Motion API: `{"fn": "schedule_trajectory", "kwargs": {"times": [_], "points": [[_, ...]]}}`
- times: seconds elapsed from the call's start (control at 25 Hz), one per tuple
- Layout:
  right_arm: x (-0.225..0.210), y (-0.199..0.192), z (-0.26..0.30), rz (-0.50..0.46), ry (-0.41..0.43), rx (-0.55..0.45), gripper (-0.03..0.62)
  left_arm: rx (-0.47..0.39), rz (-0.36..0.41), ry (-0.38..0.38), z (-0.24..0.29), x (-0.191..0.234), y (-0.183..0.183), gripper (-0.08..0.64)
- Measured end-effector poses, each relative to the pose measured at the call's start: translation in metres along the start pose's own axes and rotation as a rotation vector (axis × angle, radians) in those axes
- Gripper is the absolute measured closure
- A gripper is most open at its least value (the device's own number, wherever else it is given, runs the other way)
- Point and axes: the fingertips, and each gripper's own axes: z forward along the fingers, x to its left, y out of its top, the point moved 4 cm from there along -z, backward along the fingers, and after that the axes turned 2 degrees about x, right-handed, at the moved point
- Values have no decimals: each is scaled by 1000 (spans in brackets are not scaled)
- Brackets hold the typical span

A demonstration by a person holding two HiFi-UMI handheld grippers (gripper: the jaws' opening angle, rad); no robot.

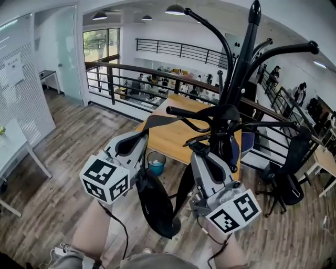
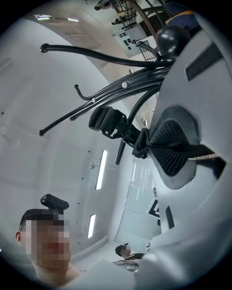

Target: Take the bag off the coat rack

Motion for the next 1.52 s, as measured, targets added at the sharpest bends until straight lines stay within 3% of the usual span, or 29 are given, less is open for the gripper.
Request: {"fn": "schedule_trajectory", "kwargs": {"times": [0.48,0.84,1.52], "points": [[42,44,36,-25,110,-120,558,-97,-50,88,-46,39,59,545],[68,53,52,-16,220,-144,558,-142,-46,213,-97,65,89,545],[115,5,94,23,396,-54,558,-42,-10,552,-237,83,73,545]]}}
